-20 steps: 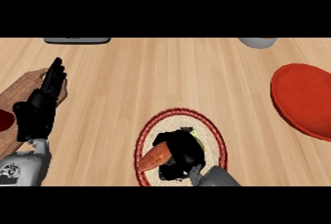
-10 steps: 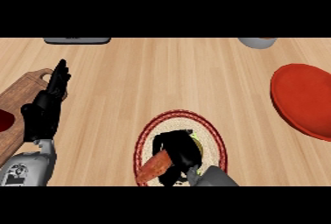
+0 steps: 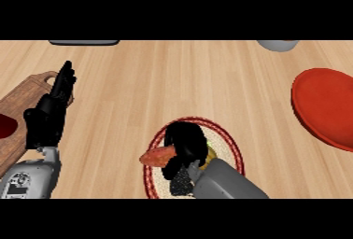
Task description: Pick the sweet potato from the placemat and place it in the bowl
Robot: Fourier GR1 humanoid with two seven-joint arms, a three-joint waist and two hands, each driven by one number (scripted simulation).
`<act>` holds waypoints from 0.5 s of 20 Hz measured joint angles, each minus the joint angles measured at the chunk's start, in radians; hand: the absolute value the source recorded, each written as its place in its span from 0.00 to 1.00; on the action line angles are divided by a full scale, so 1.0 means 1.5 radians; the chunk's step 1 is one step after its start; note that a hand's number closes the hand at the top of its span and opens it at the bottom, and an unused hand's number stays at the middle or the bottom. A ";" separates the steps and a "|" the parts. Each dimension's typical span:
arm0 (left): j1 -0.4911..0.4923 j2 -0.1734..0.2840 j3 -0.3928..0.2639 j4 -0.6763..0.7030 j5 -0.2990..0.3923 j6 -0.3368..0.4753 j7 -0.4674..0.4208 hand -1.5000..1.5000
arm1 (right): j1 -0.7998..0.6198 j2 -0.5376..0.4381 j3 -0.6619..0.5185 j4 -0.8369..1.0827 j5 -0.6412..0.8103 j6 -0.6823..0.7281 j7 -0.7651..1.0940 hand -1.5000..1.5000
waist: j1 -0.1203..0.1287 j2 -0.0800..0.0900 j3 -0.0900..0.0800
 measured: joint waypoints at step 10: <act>0.020 0.004 0.014 -0.011 0.004 -0.003 -0.001 0.50 | -0.058 -0.001 -0.023 -0.153 0.114 -0.152 0.157 1.00 | -0.011 -0.004 0.000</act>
